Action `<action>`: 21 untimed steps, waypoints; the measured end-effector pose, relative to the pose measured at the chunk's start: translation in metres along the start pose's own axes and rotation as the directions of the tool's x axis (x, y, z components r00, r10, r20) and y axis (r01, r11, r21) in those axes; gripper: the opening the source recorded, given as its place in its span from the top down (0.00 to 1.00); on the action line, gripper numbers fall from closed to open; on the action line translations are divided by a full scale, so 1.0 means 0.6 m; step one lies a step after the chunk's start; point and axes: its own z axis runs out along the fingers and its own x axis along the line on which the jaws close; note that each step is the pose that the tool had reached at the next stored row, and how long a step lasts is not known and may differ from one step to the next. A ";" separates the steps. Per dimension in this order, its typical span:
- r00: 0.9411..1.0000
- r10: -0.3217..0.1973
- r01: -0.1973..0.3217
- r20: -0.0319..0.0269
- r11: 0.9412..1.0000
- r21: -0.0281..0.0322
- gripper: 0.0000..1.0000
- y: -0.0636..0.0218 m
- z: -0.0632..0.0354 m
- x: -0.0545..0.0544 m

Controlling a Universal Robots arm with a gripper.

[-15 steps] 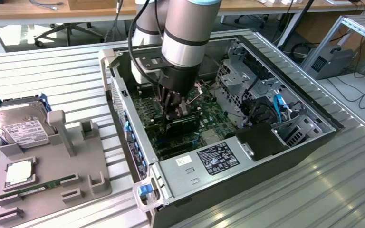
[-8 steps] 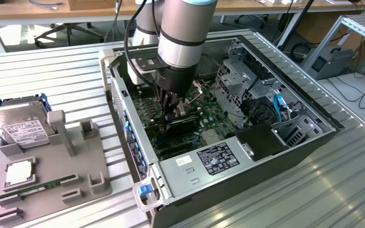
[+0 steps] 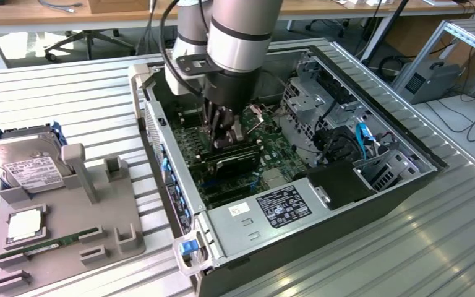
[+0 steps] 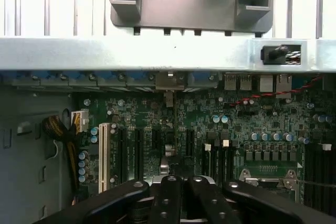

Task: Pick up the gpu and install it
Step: 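Press down on the gpu until it lock into place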

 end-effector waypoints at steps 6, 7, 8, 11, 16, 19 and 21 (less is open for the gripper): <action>1.000 0.000 0.000 0.000 1.000 0.008 0.89 0.022 -0.010 0.000; 1.000 0.000 0.000 0.000 1.000 0.009 0.89 0.029 -0.010 0.000; 1.000 0.000 0.000 0.000 1.000 0.010 0.89 0.035 -0.010 0.000; 1.000 0.000 0.000 0.000 1.000 0.011 0.89 0.055 -0.007 0.000; 1.000 0.000 0.000 0.001 1.000 0.011 0.89 0.079 -0.002 0.000; 1.000 0.000 0.000 0.001 1.000 0.011 0.89 0.083 0.003 0.000; 1.000 0.000 0.000 0.001 1.000 0.011 0.89 0.088 0.004 0.000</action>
